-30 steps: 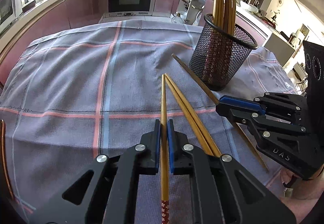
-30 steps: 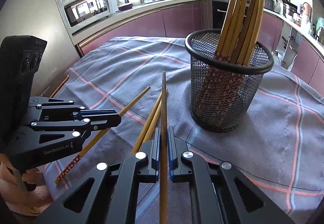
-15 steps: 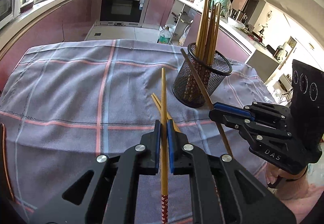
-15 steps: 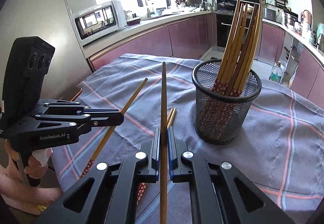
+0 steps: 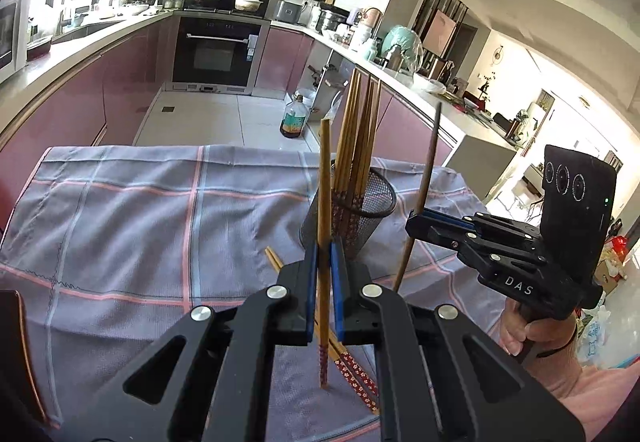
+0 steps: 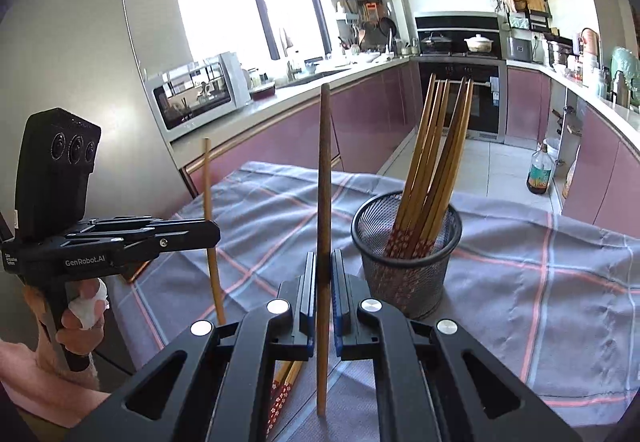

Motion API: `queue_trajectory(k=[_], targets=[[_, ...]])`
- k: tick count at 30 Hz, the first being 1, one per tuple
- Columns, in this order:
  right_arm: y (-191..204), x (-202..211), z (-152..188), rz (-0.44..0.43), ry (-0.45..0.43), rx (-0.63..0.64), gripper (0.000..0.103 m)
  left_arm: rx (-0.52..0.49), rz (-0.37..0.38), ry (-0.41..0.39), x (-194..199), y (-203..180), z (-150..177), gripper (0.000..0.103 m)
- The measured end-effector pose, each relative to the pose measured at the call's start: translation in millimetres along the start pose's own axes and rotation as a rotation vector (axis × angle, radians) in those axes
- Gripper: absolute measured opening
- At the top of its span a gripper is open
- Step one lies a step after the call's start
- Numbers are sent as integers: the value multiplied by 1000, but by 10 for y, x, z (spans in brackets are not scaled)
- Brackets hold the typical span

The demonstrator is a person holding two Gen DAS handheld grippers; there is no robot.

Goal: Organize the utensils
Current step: 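Lift both held chopsticks upright and carry them over the mesh cup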

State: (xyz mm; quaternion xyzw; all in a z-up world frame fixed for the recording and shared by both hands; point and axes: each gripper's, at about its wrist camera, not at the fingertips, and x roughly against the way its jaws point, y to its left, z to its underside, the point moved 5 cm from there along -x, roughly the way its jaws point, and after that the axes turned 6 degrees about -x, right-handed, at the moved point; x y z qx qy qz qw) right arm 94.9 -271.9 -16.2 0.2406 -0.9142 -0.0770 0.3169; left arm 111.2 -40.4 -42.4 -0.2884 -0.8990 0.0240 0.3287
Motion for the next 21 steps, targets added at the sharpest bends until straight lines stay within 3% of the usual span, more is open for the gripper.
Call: queue_trajectory(k=[21], targets=[[-175,460,-661,25,-177,23,6,-56,28,-163,271,-283,-898,7]])
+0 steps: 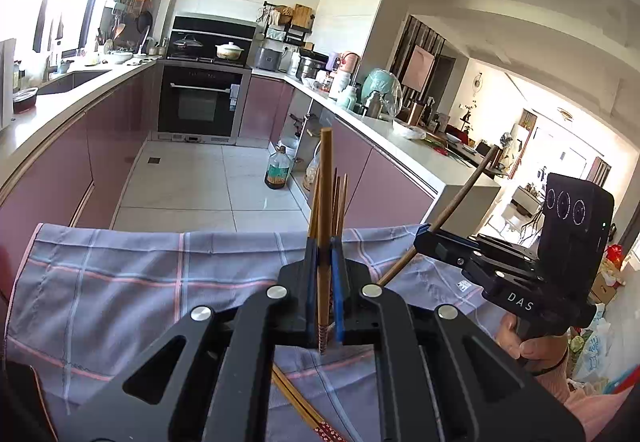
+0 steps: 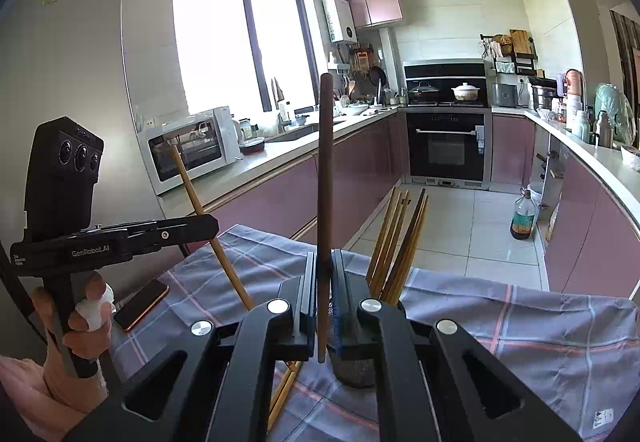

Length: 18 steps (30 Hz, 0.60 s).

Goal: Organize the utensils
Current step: 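Lift both held chopsticks upright and carry them over the mesh cup, then lower both chopsticks into the mesh cup and open both tools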

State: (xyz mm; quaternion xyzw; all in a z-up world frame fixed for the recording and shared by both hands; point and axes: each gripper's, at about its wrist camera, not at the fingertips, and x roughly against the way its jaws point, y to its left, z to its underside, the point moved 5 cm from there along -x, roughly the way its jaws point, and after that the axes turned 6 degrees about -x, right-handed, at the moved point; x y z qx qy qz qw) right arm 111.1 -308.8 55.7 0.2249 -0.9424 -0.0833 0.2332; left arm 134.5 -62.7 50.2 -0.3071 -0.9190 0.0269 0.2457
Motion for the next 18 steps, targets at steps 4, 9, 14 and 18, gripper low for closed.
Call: queue_trajectory(k=[4,9,14,18], targets=[[-43,48,-132,9,-28,3,6,-16,-3,-26,-8,-55,-189,7],[-90,70,-255,19,-55,10,5,-33,-13,-39,-91,-113,-348,7],[-145,54,-317,33,-64,12,5,-38,-20,-27,-238,-130,-424,7],[-209,-31,-294,41,-44,5,5,-51,-31,9,-396,-139,-409,7]])
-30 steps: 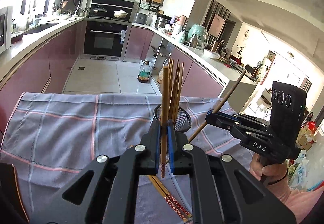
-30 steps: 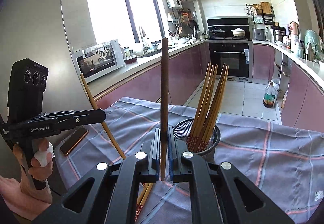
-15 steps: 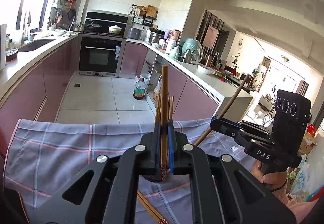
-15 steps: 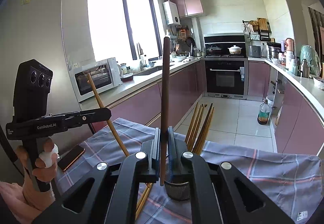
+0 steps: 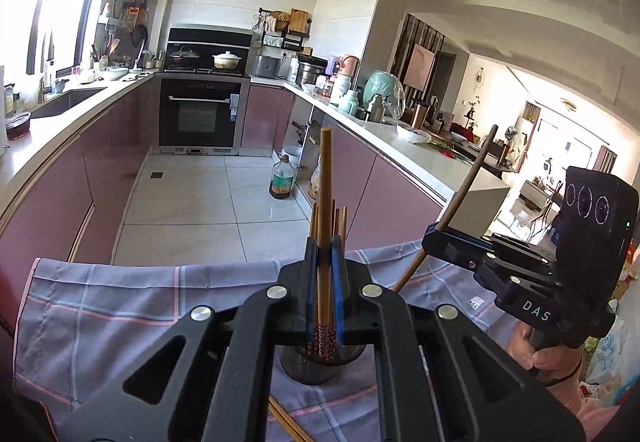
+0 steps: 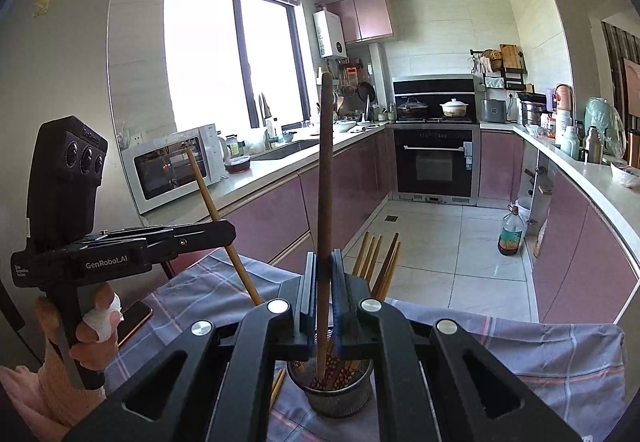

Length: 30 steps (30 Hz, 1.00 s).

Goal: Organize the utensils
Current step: 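Lower both chopsticks into the mesh cup and open both tools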

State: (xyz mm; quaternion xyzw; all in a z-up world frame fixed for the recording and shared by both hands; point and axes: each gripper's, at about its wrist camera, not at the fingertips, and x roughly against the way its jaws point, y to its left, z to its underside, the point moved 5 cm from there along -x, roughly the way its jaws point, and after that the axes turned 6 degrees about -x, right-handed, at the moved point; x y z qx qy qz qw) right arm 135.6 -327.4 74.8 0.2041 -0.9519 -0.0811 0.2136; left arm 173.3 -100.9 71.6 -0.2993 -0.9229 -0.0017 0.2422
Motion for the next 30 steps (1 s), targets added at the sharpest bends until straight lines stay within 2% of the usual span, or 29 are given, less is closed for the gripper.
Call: queue_trajectory(k=[12,21,30], targets=[[-72,-342,235,1,116,-15,5,-53,-18,144,-422,-32,149,7],[-125,-532,392,8,204,-29,5,-73,-33,214,-636,8,222,7],[-198,-655,412,29,237,-59,6,-70,-48,265,-904,85,244,8]])
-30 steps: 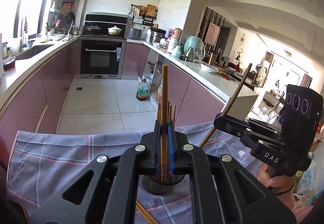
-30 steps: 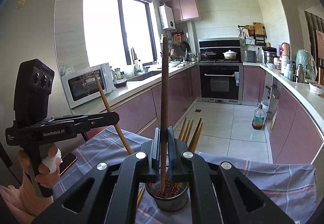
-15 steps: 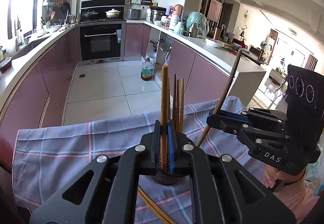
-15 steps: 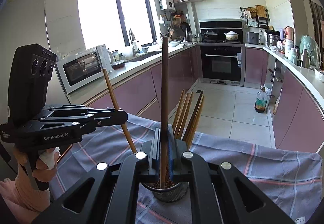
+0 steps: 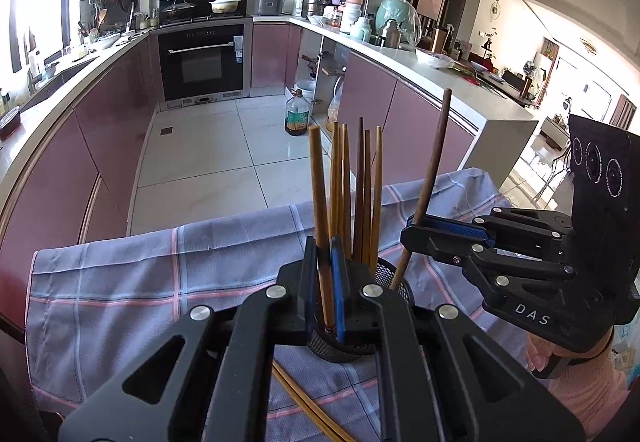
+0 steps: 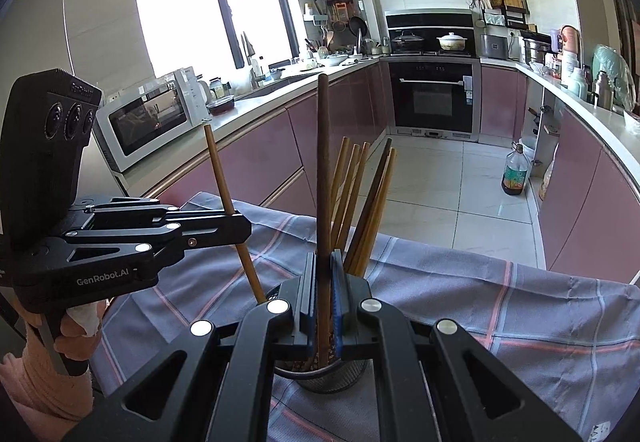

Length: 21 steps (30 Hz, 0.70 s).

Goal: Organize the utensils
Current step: 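Lower both chopsticks into the mesh cup and open both tools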

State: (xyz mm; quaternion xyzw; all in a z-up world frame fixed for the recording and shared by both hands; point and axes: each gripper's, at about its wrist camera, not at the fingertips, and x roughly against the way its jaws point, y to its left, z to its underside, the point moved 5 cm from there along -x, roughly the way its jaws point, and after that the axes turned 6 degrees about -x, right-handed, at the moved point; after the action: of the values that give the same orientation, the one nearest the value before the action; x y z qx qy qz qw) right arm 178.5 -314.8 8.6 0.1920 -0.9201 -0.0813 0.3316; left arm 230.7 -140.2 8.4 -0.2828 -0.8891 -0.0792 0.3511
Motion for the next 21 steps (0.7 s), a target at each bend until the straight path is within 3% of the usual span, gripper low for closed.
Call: queue_trajectory(k=[13,21], targets=[[-102,-105,36,27,18,-33,6,39,1,51,-330,135,59,8],[-159,-114,27,51,7,-52,12,53,-17,32,-348,167,118,9]])
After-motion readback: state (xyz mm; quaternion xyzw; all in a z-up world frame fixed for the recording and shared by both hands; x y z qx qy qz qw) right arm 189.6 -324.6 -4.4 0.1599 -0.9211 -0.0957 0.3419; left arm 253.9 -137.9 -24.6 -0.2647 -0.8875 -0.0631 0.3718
